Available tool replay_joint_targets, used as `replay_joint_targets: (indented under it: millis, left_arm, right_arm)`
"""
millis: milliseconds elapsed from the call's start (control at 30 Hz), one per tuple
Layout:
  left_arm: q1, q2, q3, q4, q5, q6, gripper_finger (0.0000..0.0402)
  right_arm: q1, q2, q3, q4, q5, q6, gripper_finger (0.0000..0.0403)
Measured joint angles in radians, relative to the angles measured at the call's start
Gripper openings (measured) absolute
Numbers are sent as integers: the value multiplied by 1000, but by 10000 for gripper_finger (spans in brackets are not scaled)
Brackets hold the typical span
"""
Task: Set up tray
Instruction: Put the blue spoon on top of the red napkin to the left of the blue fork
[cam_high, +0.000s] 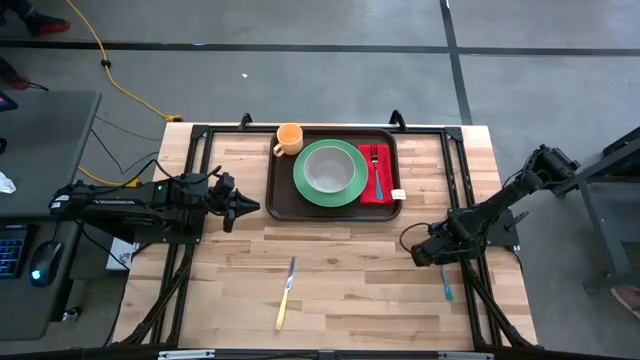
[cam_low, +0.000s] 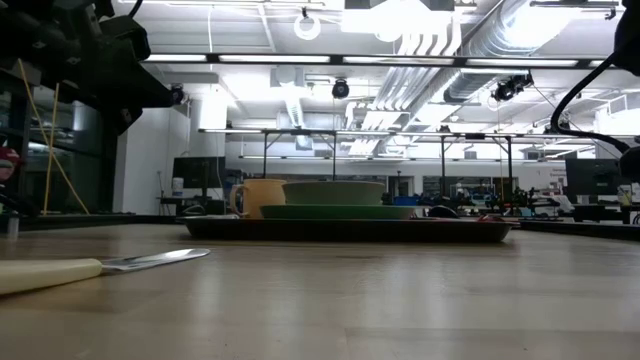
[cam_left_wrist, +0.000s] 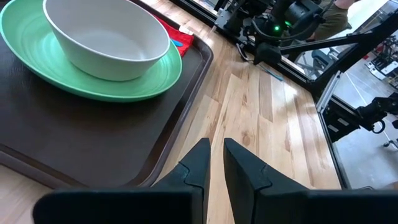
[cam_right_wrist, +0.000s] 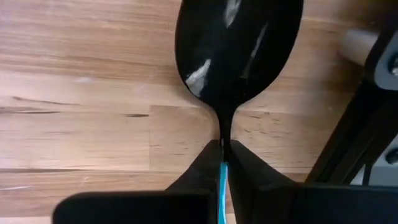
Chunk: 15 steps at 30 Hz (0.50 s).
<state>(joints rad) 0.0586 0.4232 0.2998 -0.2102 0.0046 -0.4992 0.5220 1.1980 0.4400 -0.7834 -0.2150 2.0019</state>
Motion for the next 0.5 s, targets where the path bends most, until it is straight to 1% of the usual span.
replay_joint_targets:
  millis: [133, 267, 500]
  left_arm:
    - [0, 0, 0, -1, 0, 0, 76]
    - [0, 0, 0, -1, -12, 1, 76]
    - [0, 0, 0, -1, -15, 1, 76]
  right_arm:
    - [0, 0, 0, 0, -5, 8, 10]
    - [0, 0, 0, -2, -5, 8, 3]
    - [0, 2, 15, -15, -3, 9, 2]
